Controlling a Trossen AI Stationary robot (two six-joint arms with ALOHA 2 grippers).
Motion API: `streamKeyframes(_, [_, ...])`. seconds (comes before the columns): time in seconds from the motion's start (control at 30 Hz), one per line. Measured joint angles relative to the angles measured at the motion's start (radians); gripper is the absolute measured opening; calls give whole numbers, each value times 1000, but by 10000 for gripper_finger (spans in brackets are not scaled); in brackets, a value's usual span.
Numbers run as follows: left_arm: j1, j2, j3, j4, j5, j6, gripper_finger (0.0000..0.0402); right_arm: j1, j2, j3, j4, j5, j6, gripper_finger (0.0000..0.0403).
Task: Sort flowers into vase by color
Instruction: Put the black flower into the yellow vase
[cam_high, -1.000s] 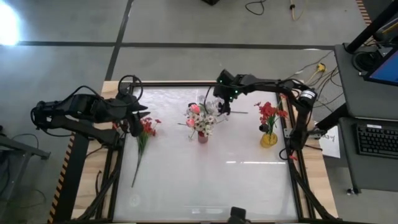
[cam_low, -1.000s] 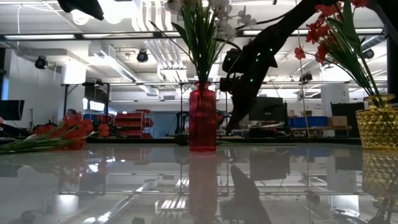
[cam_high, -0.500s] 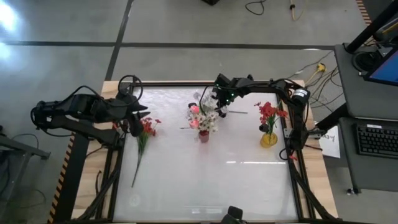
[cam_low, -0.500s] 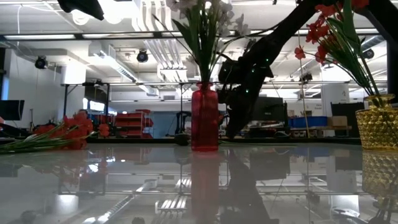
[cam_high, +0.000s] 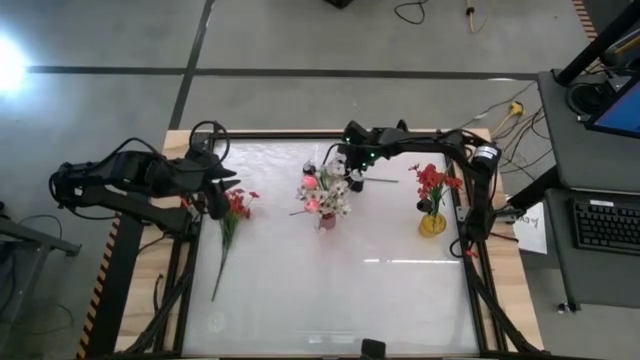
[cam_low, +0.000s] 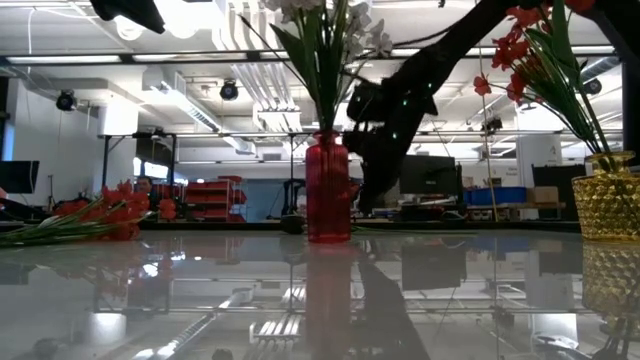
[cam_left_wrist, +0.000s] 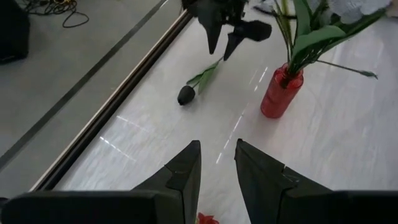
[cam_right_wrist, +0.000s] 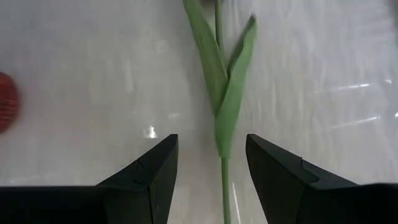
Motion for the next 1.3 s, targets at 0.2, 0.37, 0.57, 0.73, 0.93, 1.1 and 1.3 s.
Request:
streamKeyframes(0.2, [0,-6,0,0,0,17,86,1,-104,0,-23,50,-13,180])
streamKeyframes(0.37, [0,-5,0,0,0,27,86,-4,-169,0,-53,157,-59,180])
streamKeyframes(0.57, [0,-5,0,-1,0,27,86,-31,-216,0,-109,187,20,180])
streamKeyframes(0.73, [0,-6,0,0,-1,28,86,-52,-231,0,-147,188,114,180])
streamKeyframes(0.93, [0,-4,0,0,-1,28,86,-70,-232,0,-187,284,244,180])
streamKeyframes(1.1, [0,-5,0,2,0,28,86,-90,-249,1,-176,226,381,180])
streamKeyframes(1.3, [0,-4,0,3,0,27,86,-94,-287,40,-172,106,414,180])
